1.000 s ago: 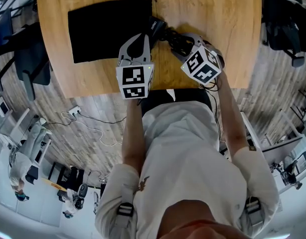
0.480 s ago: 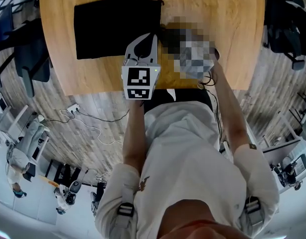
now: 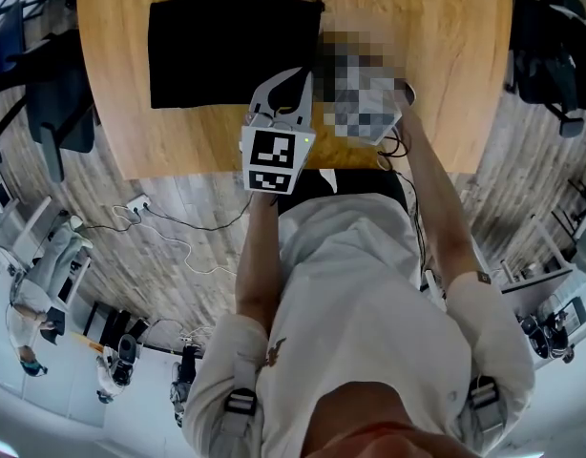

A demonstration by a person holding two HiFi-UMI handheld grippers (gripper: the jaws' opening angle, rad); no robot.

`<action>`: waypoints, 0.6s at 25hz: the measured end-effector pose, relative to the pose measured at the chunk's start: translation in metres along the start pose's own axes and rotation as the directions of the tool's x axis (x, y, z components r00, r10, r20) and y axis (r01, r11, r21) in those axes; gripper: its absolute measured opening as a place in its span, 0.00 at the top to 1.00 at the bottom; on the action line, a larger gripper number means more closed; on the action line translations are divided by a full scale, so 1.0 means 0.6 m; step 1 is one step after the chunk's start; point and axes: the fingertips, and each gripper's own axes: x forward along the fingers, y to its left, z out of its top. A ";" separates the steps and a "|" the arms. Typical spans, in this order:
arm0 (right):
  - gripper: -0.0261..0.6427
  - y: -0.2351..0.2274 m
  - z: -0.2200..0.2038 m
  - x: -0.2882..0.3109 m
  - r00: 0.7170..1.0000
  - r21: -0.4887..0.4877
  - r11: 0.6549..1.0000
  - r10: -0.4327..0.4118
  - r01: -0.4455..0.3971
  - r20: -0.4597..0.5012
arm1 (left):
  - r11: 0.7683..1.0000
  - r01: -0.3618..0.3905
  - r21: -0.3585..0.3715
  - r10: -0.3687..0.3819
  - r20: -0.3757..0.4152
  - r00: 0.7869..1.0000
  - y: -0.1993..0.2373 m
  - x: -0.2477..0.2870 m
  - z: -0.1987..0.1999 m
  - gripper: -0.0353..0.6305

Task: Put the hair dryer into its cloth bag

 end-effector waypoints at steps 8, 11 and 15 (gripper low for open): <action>0.60 -0.002 0.006 0.015 1.000 -0.015 1.000 0.007 -0.006 0.022 | 0.999 0.034 -0.012 -0.034 -0.030 0.999 -0.009 0.004 -0.022 0.92; 0.59 -0.003 0.006 0.016 1.000 -0.015 1.000 0.008 -0.008 0.027 | 0.999 0.038 -0.011 -0.038 -0.044 0.998 -0.010 0.008 -0.029 0.92; 0.58 -0.004 0.006 0.013 0.999 -0.028 1.000 -0.014 0.015 0.042 | 0.999 0.036 -0.008 -0.037 -0.054 0.998 -0.012 0.009 -0.033 0.92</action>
